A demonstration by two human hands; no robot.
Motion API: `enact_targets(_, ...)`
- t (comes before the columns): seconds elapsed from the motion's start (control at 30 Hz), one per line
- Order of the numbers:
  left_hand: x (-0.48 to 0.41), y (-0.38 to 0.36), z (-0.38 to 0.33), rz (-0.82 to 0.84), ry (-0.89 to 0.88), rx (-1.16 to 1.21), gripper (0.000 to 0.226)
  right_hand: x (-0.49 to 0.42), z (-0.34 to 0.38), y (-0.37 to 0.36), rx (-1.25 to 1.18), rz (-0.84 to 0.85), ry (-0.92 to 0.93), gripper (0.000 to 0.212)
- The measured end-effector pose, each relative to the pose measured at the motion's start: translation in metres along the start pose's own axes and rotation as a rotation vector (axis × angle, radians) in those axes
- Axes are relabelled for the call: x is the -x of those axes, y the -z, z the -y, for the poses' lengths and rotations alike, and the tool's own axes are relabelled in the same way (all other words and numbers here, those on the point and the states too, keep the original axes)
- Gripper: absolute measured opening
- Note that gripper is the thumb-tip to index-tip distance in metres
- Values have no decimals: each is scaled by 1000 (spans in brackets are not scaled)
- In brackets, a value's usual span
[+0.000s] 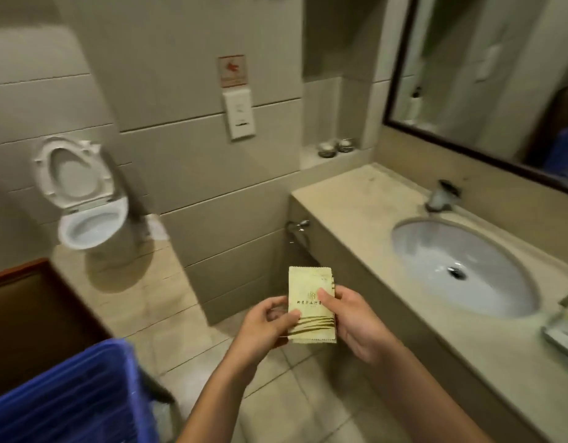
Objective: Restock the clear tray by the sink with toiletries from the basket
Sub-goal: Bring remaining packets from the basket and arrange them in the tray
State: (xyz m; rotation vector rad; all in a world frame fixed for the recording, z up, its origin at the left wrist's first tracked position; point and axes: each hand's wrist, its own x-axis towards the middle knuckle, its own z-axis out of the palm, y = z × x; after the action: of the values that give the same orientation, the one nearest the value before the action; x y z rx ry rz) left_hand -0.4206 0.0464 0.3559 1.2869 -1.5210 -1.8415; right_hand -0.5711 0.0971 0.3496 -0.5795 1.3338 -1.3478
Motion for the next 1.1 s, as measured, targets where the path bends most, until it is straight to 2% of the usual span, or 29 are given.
enact_targets(0.1, -20, -86, -3, 156, 5, 1, 23, 25, 13, 84, 6, -123, 46, 20)
enact_targets(0.17, -29, -136, -2, 187, 0, 7, 19, 44, 21, 131, 13, -173, 41, 31)
enact_targets(0.27, -36, -217, 0, 247, 1, 52, 11, 81, 28, 206, 49, -264, 45, 31)
enact_targets(0.47, -29, -339, 6, 441, 9, 11, 13, 142, 23, 299, 15, -578, 72, 40)
enact_targets(0.63, -26, -405, 16, 582, 91, -64, 11, 172, 9, 347, -210, -716, 84, 38)
enact_targets(0.77, -39, -443, 16, 626, 168, -124, 13, 187, -5, 378, -302, -745, 55, 56)
enact_targets(0.9, -71, -476, 10, 654, 161, -202, 13, 191, -13, 416, -259, -805, -33, 44)
enact_targets(1.0, -105, -502, 3, 802, 136, -264, 13, 191, -5, 446, -212, -901, -56, 37)
enact_targets(1.1, -139, -533, -12, 1072, 103, -420, 14, 186, 10, 481, -202, -983, -58, 31)
